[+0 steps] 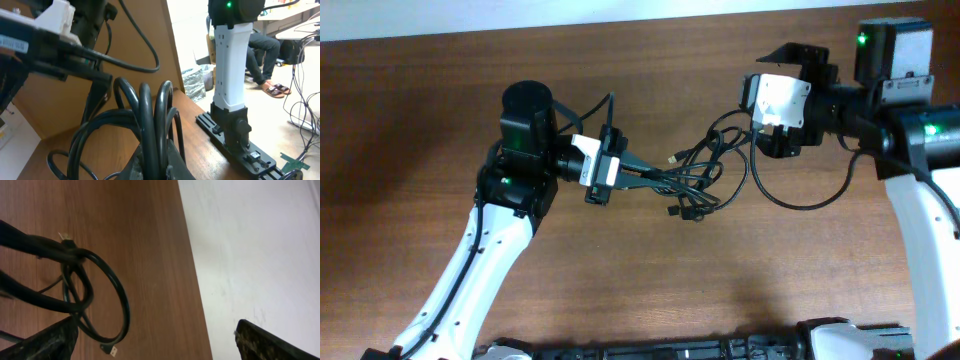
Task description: Untangle cables
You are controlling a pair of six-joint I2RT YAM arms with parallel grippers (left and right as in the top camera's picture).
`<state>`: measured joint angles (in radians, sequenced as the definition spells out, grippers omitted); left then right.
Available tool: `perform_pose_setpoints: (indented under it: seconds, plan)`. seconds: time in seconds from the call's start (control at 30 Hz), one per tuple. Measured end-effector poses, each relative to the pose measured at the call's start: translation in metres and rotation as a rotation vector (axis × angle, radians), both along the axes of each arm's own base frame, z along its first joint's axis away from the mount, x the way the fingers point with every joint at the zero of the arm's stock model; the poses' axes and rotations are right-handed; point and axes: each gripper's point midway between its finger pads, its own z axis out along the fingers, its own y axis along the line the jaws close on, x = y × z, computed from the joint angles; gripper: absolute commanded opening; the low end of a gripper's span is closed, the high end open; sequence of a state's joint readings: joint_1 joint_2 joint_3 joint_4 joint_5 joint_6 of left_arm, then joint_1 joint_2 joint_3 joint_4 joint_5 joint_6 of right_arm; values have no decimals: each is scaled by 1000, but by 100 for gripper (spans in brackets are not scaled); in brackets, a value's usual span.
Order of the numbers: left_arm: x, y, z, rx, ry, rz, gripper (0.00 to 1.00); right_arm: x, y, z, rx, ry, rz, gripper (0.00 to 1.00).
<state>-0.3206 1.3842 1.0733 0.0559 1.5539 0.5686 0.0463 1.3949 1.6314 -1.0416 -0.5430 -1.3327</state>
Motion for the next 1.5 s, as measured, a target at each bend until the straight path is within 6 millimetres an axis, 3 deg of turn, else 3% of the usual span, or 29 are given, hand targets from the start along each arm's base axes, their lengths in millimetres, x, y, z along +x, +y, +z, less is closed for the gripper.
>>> perform_pose_setpoints:
  seconds: [0.27, 0.6, 0.77, 1.0, 1.03, 1.07, 1.13, 1.17, 1.5]
  plan:
    - [-7, -6, 0, 0, 0, -27, 0, 17, 0, -29, -42, 50, 40, 92]
    - [-18, -15, 0, 0, 0, -68, 0, 18, 0, -29, -52, 39, 53, 76]
    - [-22, -18, 0, 0, 0, -82, 0, 16, 3, -28, -37, 42, 64, 60]
    - [-21, -20, 0, -2, -12, -77, 0, 7, 13, -26, 20, 66, 113, 59]
    - [-21, -20, 0, -1, -13, -73, 0, 4, 16, -26, 33, 75, 123, 55]
    - [-20, -20, 0, 0, -12, -69, 0, 2, 17, -26, 40, 85, 128, 44]
    - [-19, -21, 0, 2, -14, -61, 0, -1, 18, -26, 50, 98, 137, 14]
    - [-19, -21, 0, 2, -14, -60, 0, -2, 19, -27, 53, 100, 139, 4]
    - [-17, -22, -1, 5, -15, -50, 0, -4, 21, -26, 70, 110, 146, 4]
